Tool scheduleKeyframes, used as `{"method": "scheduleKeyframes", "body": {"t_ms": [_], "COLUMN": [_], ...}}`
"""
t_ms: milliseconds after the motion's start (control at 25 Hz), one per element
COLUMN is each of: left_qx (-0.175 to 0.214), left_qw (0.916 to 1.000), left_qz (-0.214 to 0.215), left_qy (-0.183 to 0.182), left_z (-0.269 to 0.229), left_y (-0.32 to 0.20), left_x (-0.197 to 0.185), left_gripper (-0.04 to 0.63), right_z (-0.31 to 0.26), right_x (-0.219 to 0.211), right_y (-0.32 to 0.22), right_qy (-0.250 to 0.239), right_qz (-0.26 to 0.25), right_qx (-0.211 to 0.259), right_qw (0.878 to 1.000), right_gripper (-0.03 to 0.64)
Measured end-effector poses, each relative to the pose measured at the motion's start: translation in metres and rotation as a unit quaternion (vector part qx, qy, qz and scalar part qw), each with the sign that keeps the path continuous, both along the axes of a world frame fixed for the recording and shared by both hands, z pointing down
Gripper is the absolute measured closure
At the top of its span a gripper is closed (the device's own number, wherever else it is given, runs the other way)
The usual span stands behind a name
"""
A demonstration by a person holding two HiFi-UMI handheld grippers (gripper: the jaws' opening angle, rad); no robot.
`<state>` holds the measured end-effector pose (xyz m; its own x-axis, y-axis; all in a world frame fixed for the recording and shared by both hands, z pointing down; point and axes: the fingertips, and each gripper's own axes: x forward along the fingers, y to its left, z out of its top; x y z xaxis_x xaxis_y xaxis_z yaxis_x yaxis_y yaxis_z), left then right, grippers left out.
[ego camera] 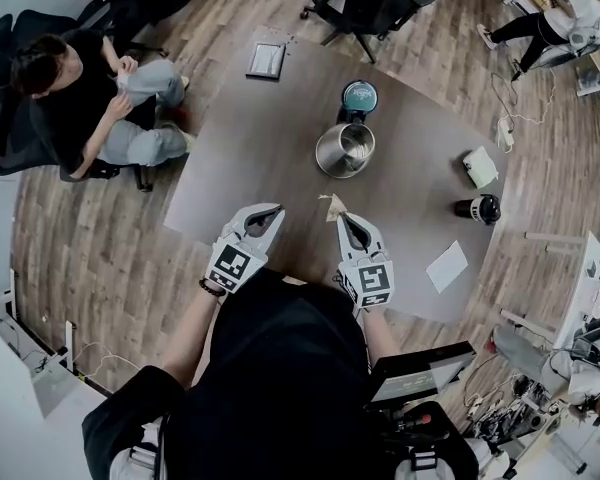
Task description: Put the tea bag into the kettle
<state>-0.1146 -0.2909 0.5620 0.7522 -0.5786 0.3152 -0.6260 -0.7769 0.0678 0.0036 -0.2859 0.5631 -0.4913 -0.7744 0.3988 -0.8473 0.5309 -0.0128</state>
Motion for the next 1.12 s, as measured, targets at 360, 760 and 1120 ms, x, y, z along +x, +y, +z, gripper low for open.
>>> {"method": "scheduleKeyframes", "body": {"t_ms": [360,760,1120], "left_qx": [0.006,0.014,0.021], "left_qw": [0.9999,0.9996,0.9993], "left_qz": [0.004,-0.009,-0.015], "left_qy": [0.013,0.022,0.028], "left_z": [-0.006,-0.008,-0.013], "left_y": [-0.013,-0.024,-0.026], "left_x": [0.007,0.001,-0.003], "left_gripper": [0.603,0.603,0.603], "right_z": [0.009,0.017,0.024], "right_x": [-0.011,-0.022,-0.02], "right_y": [-0.009,-0.033,-0.053], "right_qy": [0.007,0.026,0.033], "right_qz": [-0.008,-0.023,-0.024], "right_qx": [-0.001,0.004,0.0], "right_qw": [1.0,0.999,0.999], "right_gripper": [0.609,0.609,0.609]}}
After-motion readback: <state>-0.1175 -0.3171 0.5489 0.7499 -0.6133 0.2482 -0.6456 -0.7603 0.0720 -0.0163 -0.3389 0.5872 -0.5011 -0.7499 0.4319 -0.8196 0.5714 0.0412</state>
